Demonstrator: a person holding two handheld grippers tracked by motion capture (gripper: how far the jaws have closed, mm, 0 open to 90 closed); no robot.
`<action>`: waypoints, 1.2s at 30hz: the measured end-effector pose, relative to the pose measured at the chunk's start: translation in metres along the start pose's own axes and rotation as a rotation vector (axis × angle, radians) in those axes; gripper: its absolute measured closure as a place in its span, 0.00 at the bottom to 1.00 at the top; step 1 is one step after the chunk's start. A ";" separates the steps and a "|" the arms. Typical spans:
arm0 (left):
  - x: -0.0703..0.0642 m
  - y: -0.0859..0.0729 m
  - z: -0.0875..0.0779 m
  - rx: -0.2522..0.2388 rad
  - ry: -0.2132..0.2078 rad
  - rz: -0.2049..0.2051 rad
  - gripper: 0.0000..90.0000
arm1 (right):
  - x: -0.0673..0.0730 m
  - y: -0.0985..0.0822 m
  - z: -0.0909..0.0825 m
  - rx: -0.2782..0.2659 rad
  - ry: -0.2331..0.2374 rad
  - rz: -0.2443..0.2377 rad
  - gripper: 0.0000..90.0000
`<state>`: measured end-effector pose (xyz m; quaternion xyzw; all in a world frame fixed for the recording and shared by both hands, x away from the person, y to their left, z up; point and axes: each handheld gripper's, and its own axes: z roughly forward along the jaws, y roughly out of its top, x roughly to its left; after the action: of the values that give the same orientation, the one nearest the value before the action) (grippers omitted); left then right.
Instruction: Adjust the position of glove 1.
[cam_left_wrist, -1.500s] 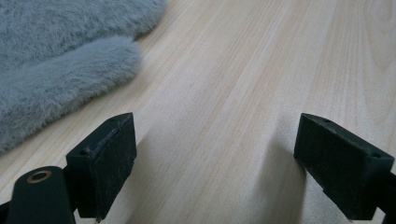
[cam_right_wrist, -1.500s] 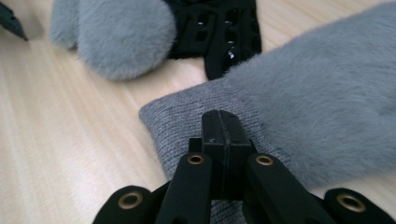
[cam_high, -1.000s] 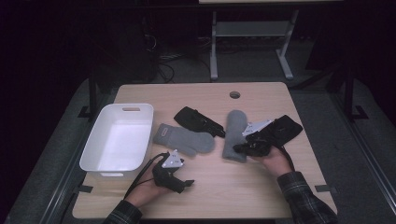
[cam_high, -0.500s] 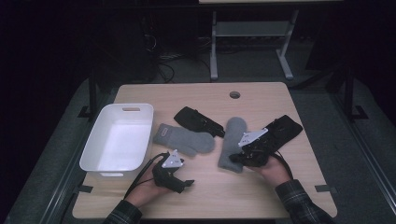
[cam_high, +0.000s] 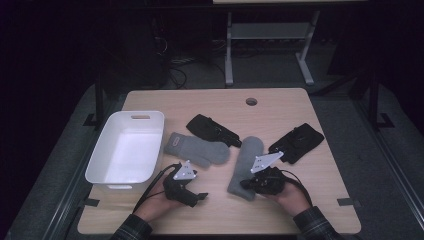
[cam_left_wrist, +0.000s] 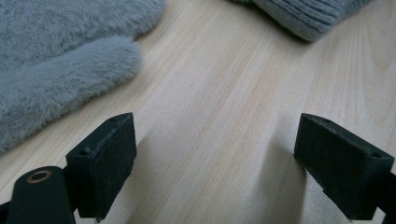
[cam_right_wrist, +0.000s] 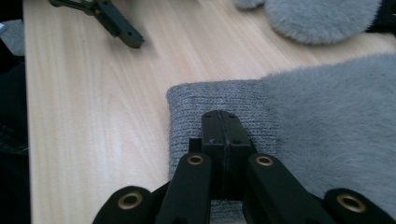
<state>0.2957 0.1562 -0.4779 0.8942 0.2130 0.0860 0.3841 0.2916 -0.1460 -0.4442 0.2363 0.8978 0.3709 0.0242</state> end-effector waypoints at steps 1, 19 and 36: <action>0.000 0.000 0.000 0.000 0.000 0.000 0.13 | 0.003 0.000 -0.001 -0.006 0.000 0.000 1.00; 0.000 0.001 0.000 0.004 -0.002 -0.004 0.13 | -0.093 0.010 -0.018 -0.031 -0.209 0.105 1.00; 0.000 0.001 0.000 0.011 -0.004 0.008 0.13 | -0.076 -0.006 -0.010 0.052 -0.137 0.097 1.00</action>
<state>0.2957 0.1562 -0.4771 0.8974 0.2090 0.0847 0.3793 0.3543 -0.1903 -0.4512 0.3049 0.8908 0.3313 0.0613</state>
